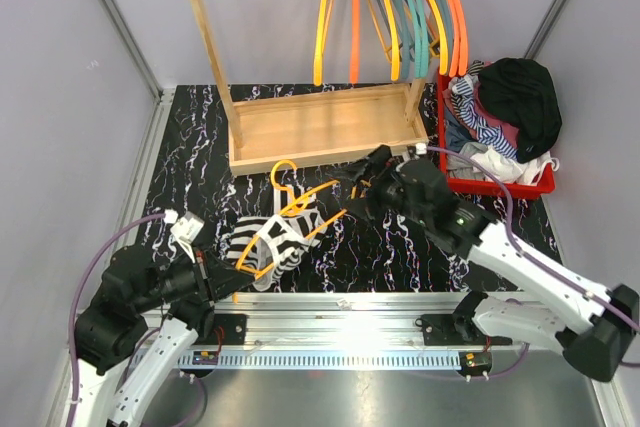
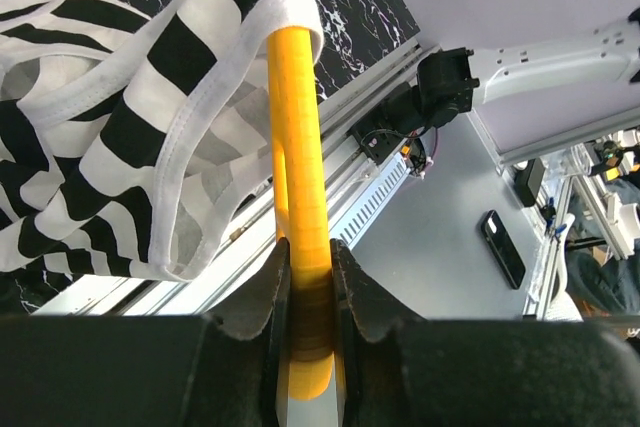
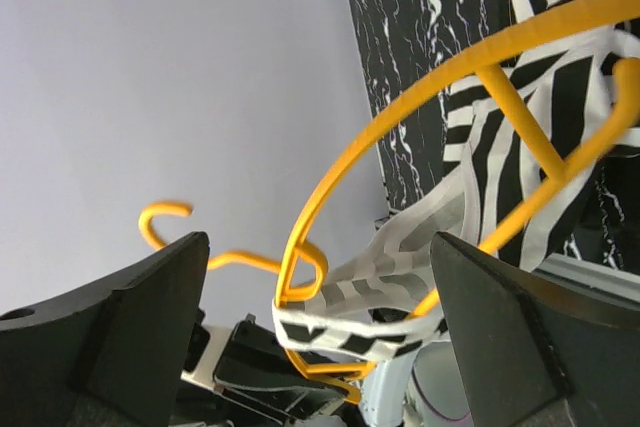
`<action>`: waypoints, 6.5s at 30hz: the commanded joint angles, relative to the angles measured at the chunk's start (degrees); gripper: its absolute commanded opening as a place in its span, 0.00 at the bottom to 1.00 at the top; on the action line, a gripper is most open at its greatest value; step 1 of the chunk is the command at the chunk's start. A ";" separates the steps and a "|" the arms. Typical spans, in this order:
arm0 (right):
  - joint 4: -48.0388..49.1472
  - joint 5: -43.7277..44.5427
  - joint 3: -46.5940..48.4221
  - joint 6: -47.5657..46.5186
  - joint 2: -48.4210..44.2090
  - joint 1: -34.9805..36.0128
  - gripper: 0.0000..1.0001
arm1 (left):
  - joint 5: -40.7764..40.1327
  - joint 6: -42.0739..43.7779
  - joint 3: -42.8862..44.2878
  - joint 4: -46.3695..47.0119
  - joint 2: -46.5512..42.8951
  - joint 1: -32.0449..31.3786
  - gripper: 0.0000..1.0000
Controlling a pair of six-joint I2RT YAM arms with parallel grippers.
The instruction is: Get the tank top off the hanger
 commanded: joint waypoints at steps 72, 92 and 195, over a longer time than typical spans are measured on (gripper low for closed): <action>13.56 10.71 6.33 17.24 2.25 4.32 0.00 | -5.69 15.65 3.53 14.05 10.74 -4.64 0.44; 3.66 16.58 3.69 14.70 -7.23 4.14 1.00 | -28.94 17.33 17.23 -1.15 16.81 -4.64 0.00; -31.28 24.00 73.22 -57.73 41.84 -55.42 0.00 | -26.87 7.56 19.35 3.05 19.10 6.17 0.99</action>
